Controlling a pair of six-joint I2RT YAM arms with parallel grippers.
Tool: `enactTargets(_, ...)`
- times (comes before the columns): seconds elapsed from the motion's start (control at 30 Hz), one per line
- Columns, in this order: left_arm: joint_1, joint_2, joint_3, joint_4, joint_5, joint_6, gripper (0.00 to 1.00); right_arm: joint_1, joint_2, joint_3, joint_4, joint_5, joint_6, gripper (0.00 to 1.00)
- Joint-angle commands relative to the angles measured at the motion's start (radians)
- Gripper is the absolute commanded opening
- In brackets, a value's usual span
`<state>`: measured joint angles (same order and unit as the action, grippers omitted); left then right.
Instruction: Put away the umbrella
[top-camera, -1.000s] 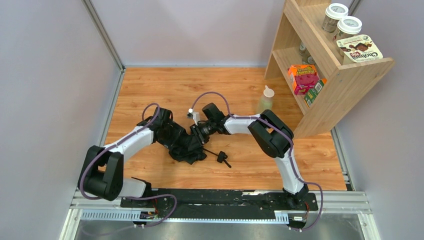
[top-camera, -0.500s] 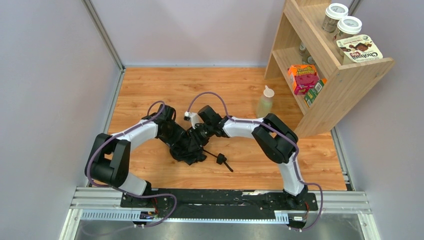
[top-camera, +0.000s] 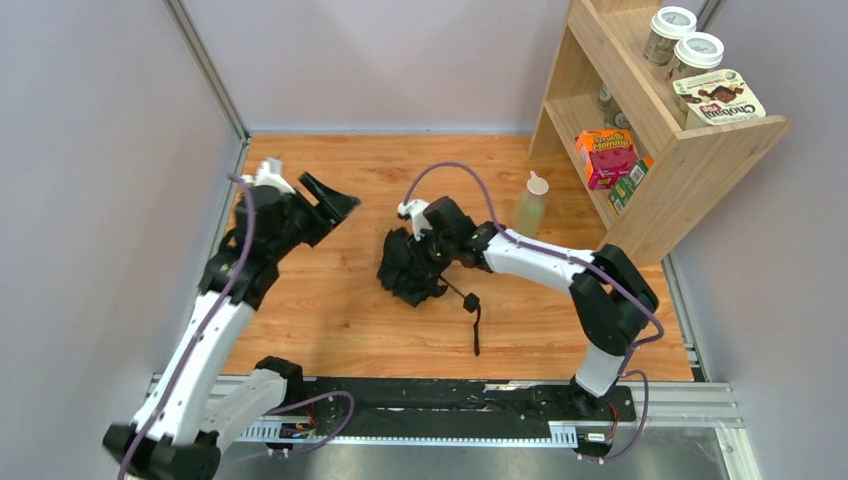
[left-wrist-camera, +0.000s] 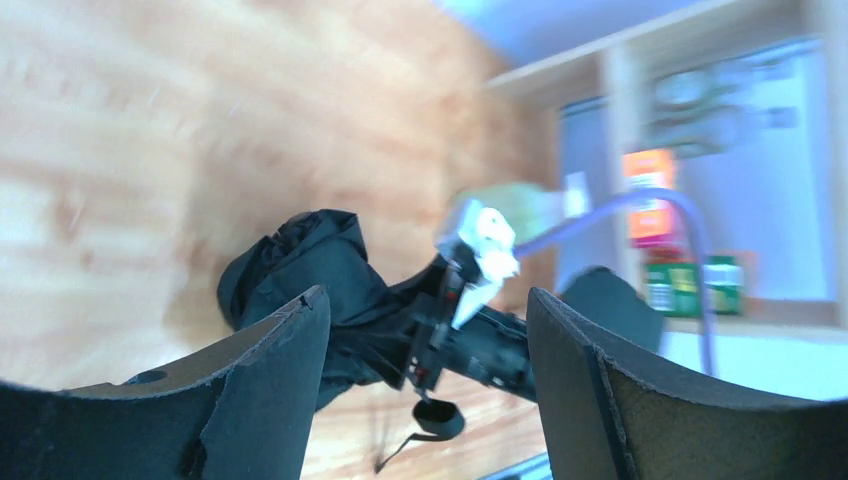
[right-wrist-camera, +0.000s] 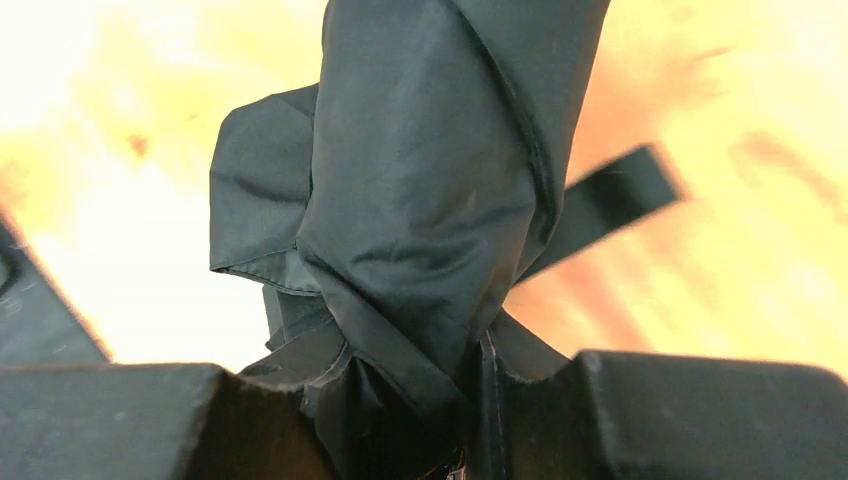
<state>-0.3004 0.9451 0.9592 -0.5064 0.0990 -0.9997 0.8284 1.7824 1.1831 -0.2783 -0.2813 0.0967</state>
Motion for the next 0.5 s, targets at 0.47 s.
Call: enactTargets(0.47,0.004,-0.607,-0.161,-0.395,-0.237,0.081,0.75,0.218,0.209,0.03,0.82,1.265,-1.221,0.0)
